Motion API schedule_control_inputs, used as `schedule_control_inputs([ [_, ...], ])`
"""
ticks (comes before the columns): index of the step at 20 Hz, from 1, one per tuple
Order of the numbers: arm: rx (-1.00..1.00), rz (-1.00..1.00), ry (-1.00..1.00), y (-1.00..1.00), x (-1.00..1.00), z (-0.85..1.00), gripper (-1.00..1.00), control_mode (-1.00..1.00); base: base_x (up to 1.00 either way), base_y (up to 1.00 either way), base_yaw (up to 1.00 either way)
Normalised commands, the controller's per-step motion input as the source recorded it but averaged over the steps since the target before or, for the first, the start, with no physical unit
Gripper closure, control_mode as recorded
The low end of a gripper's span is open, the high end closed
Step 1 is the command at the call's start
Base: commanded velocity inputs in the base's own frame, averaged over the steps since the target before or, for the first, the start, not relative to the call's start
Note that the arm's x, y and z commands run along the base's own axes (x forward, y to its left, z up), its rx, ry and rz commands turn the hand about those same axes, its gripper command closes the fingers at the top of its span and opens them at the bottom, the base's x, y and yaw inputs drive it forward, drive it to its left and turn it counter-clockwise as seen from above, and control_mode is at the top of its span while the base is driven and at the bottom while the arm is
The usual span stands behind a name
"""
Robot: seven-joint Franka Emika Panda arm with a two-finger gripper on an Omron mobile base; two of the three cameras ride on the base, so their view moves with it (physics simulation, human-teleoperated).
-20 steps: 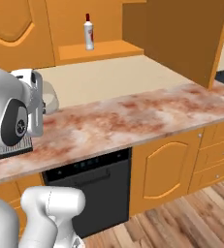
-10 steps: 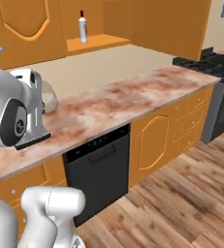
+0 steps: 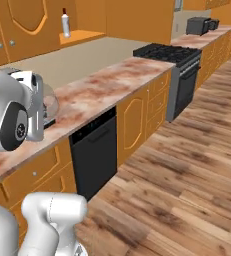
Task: There is a bowl on the dining counter. Grab a lemon wedge from the fridge and place it in the bowl. Then get the liquor bottle and glass cup from the cabinet and place them next to the bowl.
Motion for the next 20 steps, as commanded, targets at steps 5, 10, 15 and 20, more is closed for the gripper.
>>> schedule_control_inputs([
  [5, 0.00, 0.00, 0.00, 0.00, 0.00, 0.00, 1.00, 1.00, -1.00, -0.01, -0.35],
  [10, 0.00, 0.00, 0.00, 0.00, 0.00, 0.00, 1.00, 1.00, -0.97, -0.66, -0.27],
  [15, 0.00, 0.00, 0.00, 0.00, 0.00, 0.00, 1.00, 1.00, -0.60, -1.00, -0.13],
  [20, 0.00, 0.00, 0.00, 0.00, 0.00, 0.00, 1.00, 1.00, -0.50, -1.00, -0.04],
])
